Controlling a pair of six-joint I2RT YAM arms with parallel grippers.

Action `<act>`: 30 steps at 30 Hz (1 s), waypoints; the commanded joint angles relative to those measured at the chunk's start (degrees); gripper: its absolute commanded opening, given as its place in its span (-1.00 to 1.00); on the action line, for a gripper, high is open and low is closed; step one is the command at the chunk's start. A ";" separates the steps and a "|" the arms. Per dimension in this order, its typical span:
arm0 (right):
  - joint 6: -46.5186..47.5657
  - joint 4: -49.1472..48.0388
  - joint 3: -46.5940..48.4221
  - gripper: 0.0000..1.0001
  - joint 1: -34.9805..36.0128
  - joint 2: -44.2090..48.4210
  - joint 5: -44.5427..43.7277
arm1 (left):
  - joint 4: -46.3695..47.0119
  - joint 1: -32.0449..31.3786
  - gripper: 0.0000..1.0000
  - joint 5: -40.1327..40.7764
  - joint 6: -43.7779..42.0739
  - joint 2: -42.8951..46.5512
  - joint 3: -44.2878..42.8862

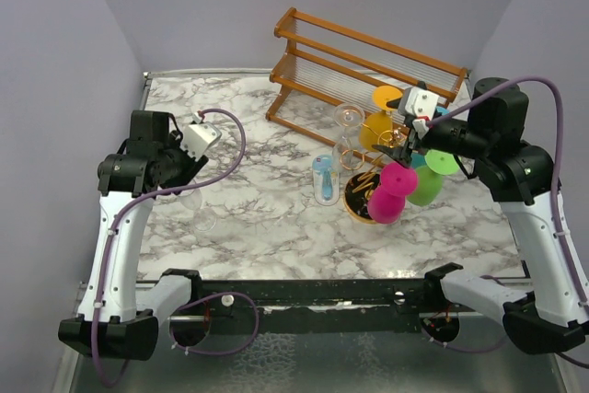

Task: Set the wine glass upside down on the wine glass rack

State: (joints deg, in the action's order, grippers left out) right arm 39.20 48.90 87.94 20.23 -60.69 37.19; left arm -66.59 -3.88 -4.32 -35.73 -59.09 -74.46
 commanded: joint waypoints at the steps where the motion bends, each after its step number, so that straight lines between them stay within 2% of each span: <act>1: -1.23 -4.34 -2.25 0.66 -0.19 -0.31 2.69 | -1.62 0.45 -0.08 0.78 -0.46 -0.04 -0.43; 23: 1.32 -4.80 -6.54 0.67 -0.19 2.21 4.99 | -2.74 0.27 -0.40 -0.75 -0.36 -7.61 1.34; 30: 1.82 -5.32 -7.55 0.68 -0.19 2.25 3.78 | -2.69 0.28 -0.71 -2.01 -1.73 -7.45 3.14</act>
State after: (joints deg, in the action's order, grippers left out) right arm 40.34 45.30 81.03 20.23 -58.98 40.56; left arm -68.66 -3.75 -4.36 -36.01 -66.81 -72.42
